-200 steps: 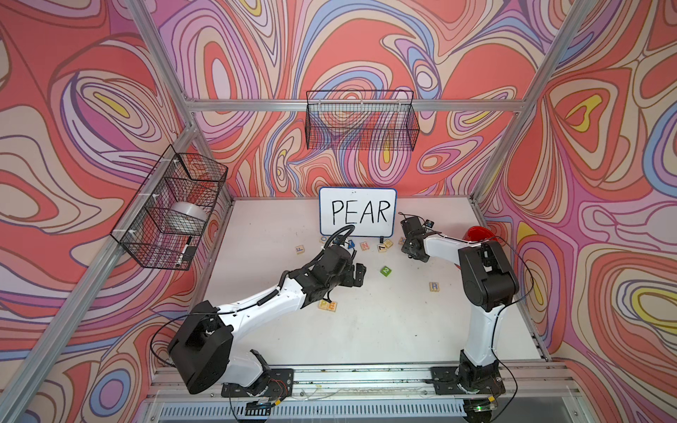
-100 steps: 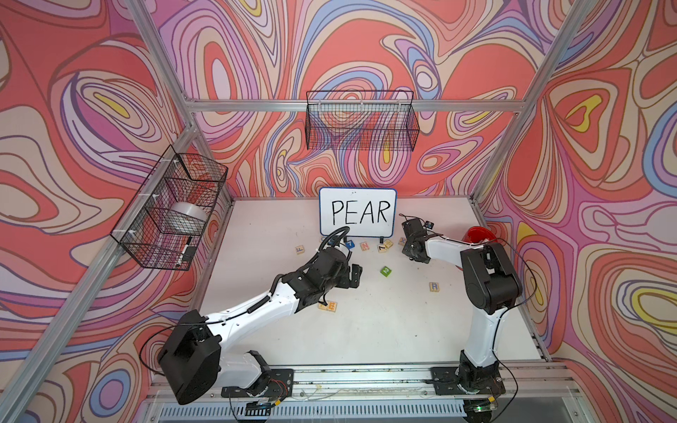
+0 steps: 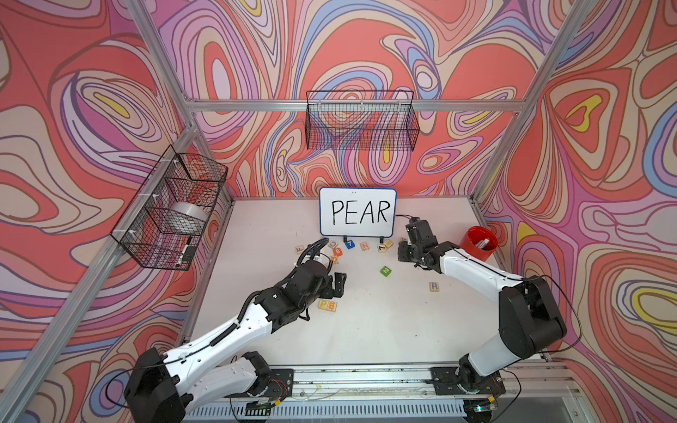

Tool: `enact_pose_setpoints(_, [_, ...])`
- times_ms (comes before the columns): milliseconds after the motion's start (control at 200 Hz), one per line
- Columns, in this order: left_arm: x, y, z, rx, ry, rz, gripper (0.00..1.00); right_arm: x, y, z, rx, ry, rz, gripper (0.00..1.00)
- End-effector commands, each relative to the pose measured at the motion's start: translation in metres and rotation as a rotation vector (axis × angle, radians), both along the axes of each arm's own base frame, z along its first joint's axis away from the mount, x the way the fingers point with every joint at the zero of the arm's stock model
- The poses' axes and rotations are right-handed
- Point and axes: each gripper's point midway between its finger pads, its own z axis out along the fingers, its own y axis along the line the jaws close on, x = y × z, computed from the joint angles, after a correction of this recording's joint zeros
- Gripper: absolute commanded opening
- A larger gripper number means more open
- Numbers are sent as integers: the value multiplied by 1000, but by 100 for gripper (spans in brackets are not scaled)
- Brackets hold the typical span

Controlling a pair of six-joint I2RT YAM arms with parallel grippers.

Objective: Spell the uppercase word “pear” with letter blocks
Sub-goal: Place the letter block at the center of the board.

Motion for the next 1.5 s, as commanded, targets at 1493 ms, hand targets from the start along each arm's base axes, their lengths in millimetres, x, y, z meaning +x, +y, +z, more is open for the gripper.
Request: enact_pose_setpoints(1493, [-72, 111, -37, -25, 59, 279, 100, -173, 202, -106, -319, 247, 1142, 27])
